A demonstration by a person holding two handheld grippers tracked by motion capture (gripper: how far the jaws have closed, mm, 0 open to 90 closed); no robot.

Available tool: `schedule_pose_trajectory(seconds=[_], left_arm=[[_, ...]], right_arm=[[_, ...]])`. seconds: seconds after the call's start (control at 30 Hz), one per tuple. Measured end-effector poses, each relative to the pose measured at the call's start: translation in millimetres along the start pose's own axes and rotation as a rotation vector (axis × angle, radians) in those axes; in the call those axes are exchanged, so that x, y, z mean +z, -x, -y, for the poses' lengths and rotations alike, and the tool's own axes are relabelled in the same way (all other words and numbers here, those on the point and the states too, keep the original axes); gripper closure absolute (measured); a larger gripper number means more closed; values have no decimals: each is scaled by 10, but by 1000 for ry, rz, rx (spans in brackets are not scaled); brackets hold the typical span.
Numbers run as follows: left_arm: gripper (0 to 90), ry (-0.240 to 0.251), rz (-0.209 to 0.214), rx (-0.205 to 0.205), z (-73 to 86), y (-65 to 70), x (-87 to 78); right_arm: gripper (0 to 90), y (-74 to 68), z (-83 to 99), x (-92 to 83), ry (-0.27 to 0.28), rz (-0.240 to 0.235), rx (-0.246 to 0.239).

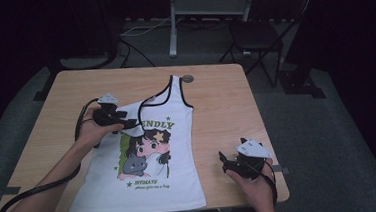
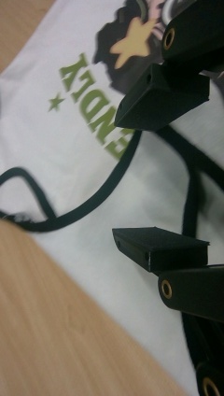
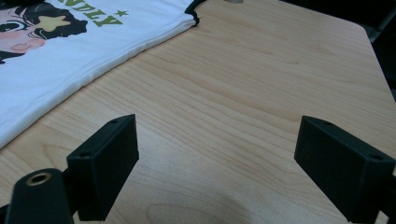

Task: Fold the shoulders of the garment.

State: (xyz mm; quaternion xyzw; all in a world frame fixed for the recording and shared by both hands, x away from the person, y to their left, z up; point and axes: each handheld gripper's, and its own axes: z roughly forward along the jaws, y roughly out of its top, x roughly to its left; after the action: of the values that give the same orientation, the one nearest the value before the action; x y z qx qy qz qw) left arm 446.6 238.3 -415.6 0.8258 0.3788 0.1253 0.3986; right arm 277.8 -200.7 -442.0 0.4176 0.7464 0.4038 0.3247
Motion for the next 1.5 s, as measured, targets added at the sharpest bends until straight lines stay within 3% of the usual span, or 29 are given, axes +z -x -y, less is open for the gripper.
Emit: schedule_pose_trajectory(seconds=[0.03,0.07,0.17,0.2,0.23,0.37,0.5,0.73,0.8,1.07,1.33,1.5], left_arm=[[393,27,-11,-32,-27,-28,-27],[393,32,-32,-30,-43,-38,-36],[393,-16,-80,20,-73,-33,-15],[393,-16,-80,20,-73,-33,-15],[393,-42,-90,55,-77,-6,38],[393,-79,-67,91,-65,57,115],[391,-156,-36,203,-14,233,166],[354,-188,-73,301,35,414,87],[353,-173,-72,312,54,477,57],[354,-160,-75,319,119,508,-1],[332,-151,-70,294,155,514,-53],[326,-154,-66,300,166,520,-39]], right_arm=[[132,-1,0,0,-1,1,-1],[133,-1,0,0,-1,1,-2],[133,-2,-1,3,-3,1,-2],[133,-2,-1,3,-3,1,-2],[133,-4,-2,4,-5,1,-6],[133,-1,-1,1,-2,2,0],[133,-2,-1,1,-2,2,-2],[133,-3,-1,2,-2,0,-4],[132,-2,1,-1,3,0,-4],[133,2,5,-8,4,-3,3],[133,0,3,-7,1,-2,2],[133,-1,3,-8,0,-2,3]])
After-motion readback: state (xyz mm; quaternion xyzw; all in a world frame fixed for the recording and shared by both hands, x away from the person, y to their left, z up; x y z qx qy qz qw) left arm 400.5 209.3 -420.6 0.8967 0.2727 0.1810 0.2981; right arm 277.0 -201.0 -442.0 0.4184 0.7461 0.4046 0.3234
